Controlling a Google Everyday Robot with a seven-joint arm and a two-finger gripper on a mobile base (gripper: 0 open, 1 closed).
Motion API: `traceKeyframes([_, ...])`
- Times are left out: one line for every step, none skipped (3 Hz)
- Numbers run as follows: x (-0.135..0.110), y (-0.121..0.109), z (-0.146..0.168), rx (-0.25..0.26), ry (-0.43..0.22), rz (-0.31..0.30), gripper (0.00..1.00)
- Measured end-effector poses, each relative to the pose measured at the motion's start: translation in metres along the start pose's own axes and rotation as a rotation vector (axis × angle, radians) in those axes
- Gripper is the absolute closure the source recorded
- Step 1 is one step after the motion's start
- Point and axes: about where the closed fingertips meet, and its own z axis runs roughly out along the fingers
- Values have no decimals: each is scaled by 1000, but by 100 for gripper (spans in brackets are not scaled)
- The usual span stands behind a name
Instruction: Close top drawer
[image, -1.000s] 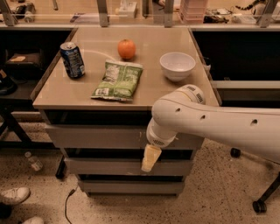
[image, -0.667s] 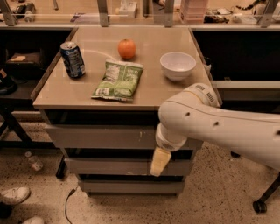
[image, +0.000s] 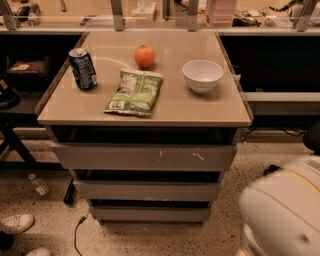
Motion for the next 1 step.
traceKeyframes([118, 27, -35, 49, 154, 353, 0])
